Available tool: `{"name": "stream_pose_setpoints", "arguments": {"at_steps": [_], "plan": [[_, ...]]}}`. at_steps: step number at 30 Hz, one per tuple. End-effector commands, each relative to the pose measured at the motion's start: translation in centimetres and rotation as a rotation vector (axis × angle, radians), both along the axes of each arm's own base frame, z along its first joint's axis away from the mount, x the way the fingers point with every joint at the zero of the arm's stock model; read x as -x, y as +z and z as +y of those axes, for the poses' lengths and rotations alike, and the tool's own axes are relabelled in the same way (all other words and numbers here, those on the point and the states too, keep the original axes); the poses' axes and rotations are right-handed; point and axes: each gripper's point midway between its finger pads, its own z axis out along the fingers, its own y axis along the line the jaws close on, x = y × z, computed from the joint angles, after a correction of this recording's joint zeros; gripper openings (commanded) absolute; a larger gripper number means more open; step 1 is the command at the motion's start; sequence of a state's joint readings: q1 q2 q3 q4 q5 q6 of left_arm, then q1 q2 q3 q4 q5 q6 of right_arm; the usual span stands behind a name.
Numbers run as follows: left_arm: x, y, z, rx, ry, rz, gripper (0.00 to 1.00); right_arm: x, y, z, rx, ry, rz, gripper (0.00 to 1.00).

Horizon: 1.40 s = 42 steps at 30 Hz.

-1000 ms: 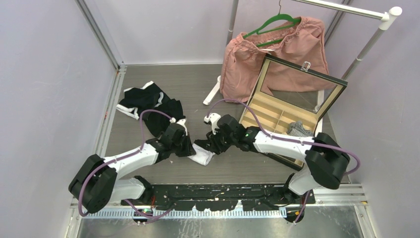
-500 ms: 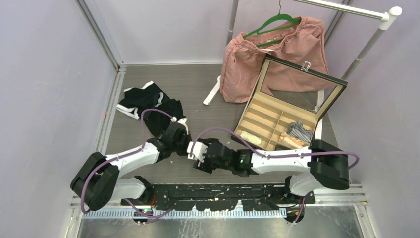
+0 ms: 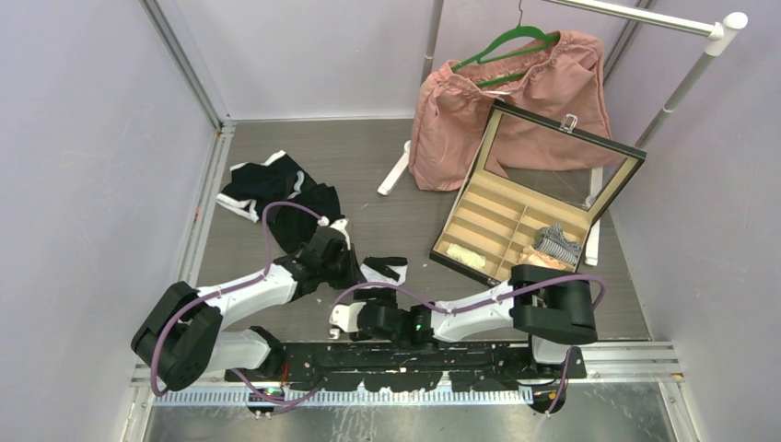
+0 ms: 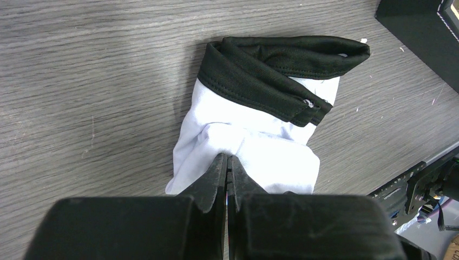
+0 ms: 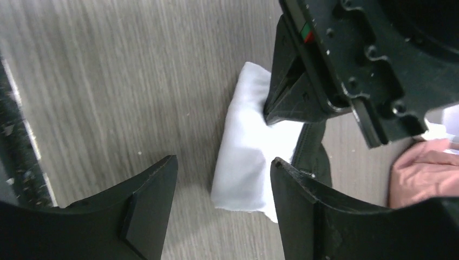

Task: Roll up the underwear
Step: Roll the underwear to the center of the board.

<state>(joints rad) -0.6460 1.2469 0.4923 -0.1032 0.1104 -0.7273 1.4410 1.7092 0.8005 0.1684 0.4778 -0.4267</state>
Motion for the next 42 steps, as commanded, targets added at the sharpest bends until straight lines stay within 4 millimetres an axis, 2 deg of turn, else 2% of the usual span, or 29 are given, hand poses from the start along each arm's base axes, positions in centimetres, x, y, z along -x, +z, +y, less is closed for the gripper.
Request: {"name": "stream_pose_setpoints", "arguments": {"at_steps": [1, 11, 15, 20, 24, 26, 28, 32, 36, 42], "plan": [[1.4, -2.8, 2.3, -0.121, 0.009, 0.068, 0.01, -1.8, 2.0, 1.1, 0.02, -0.05, -0.141, 0.69], [1.4, -2.6, 2.3, -0.117, 0.007, 0.068, 0.01, -3.0, -1.2, -1.4, 0.227, -0.125, -0.199, 0.66], [1.5, -2.5, 2.3, -0.116, 0.005, 0.066, 0.01, -3.2, -2.0, -2.2, 0.266, -0.153, -0.212, 0.61], [1.5, -2.4, 2.3, -0.114, 0.005, 0.066, 0.01, -3.2, -2.6, -2.7, 0.264, -0.177, -0.198, 0.39], [1.4, -2.1, 2.2, -0.103, 0.012, 0.056, 0.01, -3.5, -3.0, -3.3, 0.24, -0.199, -0.172, 0.13], [1.2, -1.4, 2.1, -0.09, 0.018, 0.04, 0.01, -3.6, -3.0, -3.5, 0.215, -0.205, -0.159, 0.05], [0.9, -0.5, 2.1, -0.074, 0.026, 0.023, 0.01, -3.4, -3.2, -3.7, 0.201, -0.203, -0.143, 0.01], [0.0, 2.1, 2.4, -0.026, 0.076, -0.027, 0.01, -2.7, -3.2, -3.3, 0.15, -0.179, -0.062, 0.01], [-0.8, 5.1, 4.2, -0.006, 0.178, -0.097, 0.01, -1.7, -2.4, -2.5, 0.068, -0.164, 0.048, 0.01], [-0.3, 7.3, 6.7, -0.012, 0.269, -0.167, 0.01, -0.4, -0.8, -1.6, -0.081, -0.156, 0.28, 0.01]]}}
